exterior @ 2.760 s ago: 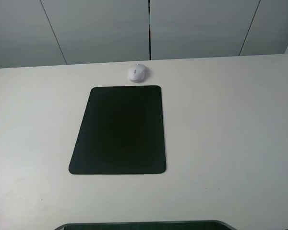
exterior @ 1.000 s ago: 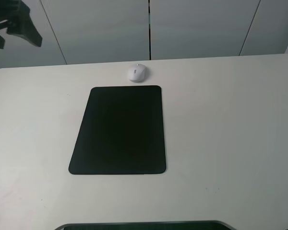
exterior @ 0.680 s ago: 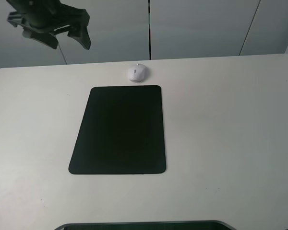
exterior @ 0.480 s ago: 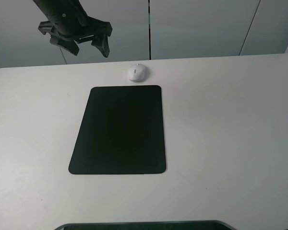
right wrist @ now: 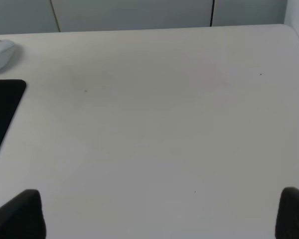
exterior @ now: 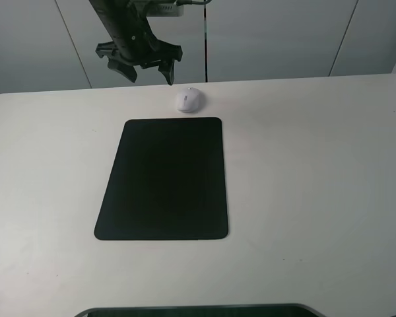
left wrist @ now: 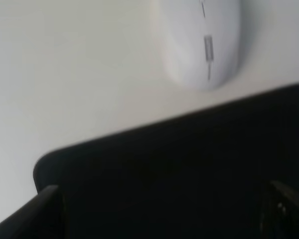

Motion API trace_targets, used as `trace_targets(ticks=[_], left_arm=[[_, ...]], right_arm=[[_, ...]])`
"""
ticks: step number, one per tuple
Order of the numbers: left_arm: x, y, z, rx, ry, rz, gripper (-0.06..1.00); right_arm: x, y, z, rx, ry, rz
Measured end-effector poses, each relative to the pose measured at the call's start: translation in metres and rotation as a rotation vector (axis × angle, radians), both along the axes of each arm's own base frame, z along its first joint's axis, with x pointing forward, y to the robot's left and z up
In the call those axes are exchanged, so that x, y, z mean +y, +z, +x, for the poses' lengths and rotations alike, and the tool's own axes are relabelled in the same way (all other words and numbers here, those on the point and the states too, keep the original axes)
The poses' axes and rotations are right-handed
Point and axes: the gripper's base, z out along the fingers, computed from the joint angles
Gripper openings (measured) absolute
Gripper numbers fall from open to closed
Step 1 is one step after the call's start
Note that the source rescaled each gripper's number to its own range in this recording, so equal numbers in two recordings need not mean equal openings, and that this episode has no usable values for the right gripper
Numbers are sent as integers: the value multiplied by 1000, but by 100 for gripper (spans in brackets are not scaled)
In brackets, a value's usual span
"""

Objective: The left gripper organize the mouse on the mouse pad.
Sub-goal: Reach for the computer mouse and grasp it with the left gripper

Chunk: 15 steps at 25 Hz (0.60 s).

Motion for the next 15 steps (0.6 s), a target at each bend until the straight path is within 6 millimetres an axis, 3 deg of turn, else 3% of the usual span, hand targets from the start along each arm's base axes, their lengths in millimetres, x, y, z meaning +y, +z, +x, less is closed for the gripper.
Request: trace_targets(ticks=[5,15], left_arm=[[-10,-13,12,-13,-2,30,100],[-24,-47,17,-10,64,24,100]], right_arm=[[0,0,0,0,0,0],[0,0,0,0,0,0]])
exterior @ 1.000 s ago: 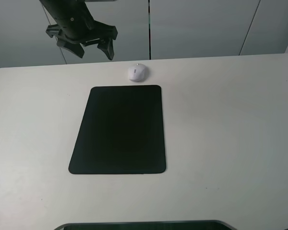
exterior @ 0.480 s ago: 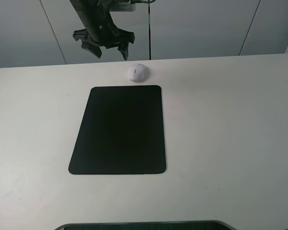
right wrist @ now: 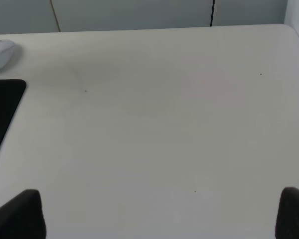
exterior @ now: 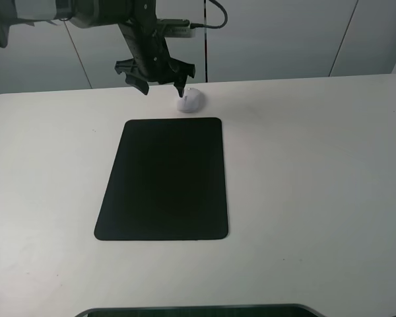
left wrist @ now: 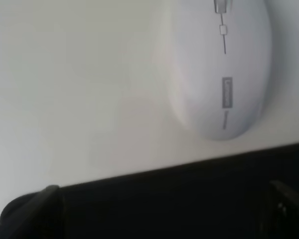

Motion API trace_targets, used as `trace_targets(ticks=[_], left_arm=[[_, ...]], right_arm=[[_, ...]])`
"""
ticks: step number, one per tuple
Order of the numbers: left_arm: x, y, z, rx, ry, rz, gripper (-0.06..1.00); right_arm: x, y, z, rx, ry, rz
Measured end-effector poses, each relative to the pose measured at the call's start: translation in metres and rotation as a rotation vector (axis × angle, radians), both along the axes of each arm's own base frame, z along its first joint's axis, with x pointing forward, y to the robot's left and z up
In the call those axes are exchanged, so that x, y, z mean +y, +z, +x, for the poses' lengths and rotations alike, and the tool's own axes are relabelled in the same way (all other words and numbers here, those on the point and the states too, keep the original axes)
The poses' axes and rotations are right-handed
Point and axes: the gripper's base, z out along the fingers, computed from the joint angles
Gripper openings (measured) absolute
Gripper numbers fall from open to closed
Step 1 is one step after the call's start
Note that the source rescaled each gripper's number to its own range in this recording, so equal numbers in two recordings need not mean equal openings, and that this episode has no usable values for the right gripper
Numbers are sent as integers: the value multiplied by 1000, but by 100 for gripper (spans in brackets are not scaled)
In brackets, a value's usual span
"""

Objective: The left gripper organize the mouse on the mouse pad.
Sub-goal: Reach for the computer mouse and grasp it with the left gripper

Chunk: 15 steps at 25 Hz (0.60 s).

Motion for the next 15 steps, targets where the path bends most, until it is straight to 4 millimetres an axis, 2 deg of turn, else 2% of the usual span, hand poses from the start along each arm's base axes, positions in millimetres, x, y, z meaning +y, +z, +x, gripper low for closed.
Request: trace_targets(ticks=[8,15], left_arm=[[-10,3,9,-124,20,-75,100],[-9,-11,16,-155,19,-26,100]], right_arm=[[0,0,0,0,0,0],[0,0,0,0,0,0]])
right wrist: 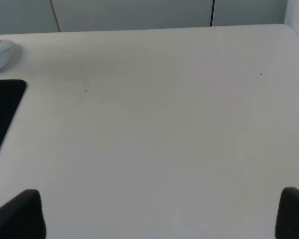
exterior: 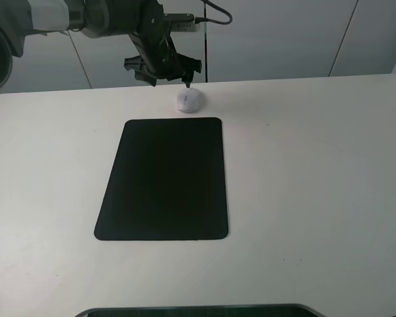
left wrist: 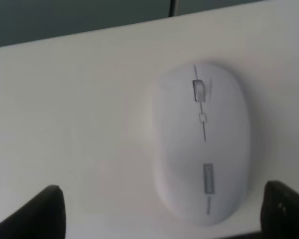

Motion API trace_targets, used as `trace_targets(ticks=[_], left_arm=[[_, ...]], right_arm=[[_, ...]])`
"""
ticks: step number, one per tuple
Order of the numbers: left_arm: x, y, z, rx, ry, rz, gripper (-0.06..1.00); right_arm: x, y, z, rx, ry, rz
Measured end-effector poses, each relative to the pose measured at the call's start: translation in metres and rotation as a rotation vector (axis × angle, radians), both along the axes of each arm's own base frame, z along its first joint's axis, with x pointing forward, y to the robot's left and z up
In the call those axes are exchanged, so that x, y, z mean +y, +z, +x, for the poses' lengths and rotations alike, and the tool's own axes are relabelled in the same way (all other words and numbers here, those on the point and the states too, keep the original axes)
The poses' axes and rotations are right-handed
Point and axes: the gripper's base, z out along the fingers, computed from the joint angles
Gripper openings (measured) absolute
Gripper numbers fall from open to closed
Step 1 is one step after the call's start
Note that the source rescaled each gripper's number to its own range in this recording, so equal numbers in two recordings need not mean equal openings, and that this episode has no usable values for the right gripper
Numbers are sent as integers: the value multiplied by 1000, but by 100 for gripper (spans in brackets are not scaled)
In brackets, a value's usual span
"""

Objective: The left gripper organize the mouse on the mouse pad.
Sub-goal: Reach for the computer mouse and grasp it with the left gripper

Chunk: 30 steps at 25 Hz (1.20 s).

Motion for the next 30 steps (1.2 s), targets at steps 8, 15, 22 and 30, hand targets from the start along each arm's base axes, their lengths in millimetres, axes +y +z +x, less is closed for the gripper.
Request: trace_targets(ticks=[8,15,22,30], left_arm=[[-14,-11,9,-20,-11,-13,100],[-20,-27,12,-9,-8,-13,100],[-20,-35,12,-6,-5,1,100],[-21,-38,16,-42,-20,-2,100]], right_arm=[[0,0,0,0,0,0],[0,0,0,0,0,0],[0,0,0,0,0,0],[0,0,0,0,0,0]])
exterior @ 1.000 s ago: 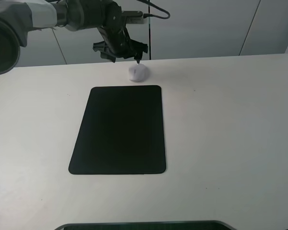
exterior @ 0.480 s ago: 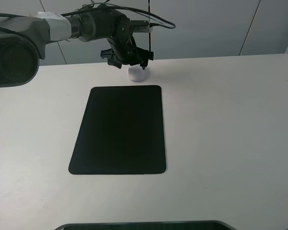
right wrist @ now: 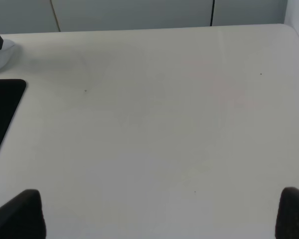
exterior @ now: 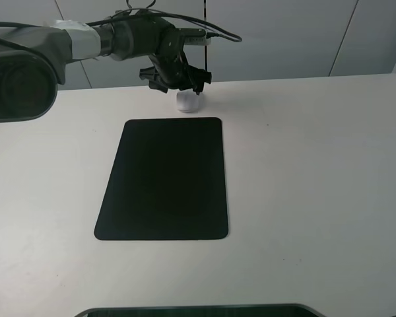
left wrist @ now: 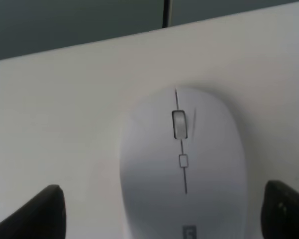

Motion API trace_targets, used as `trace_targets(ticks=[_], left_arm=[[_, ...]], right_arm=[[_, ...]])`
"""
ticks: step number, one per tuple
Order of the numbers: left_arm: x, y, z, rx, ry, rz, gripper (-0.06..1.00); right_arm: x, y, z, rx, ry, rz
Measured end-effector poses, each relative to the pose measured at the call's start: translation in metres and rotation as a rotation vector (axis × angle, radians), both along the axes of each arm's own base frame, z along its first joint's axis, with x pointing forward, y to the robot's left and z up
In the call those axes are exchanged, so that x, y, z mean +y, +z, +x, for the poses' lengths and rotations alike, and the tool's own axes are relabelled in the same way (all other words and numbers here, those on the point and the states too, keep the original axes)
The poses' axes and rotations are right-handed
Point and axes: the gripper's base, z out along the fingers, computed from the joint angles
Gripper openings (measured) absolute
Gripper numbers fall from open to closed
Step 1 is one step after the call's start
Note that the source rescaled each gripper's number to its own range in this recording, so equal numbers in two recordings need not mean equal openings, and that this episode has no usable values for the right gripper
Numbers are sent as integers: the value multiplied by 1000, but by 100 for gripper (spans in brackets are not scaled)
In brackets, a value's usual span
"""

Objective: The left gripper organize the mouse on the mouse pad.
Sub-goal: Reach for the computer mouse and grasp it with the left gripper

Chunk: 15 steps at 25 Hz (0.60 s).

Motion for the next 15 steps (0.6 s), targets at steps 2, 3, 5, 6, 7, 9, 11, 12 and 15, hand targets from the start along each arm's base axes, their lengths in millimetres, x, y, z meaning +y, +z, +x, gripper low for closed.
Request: trace_targets(ticks=[2,3,5,6,7,9,11,12,15], left_arm=[[0,-2,1,-6,-4,0,100],[0,-3,1,-6,-5,1,100],[0,-4,1,-11,-6,4,100],[0,-4,2,-16,-8,5,100],[-1,-5,2,-22,-10,3,100],[-1,-8,3,-20,-6,3,100],[-2,-10,3,-28,-7,-5,100],[-2,-10,4,-32,-8,-8,100],[-3,-8,5,-52,-13,-20,100]], right_arm=[[0,0,0,0,0,0],[0,0,0,0,0,0],[0,0,0,0,0,0],[0,0,0,0,0,0],[0,0,0,0,0,0],[0,0,0,0,0,0],[0,0,0,0,0,0],[0,0,0,0,0,0],[0,0,0,0,0,0]])
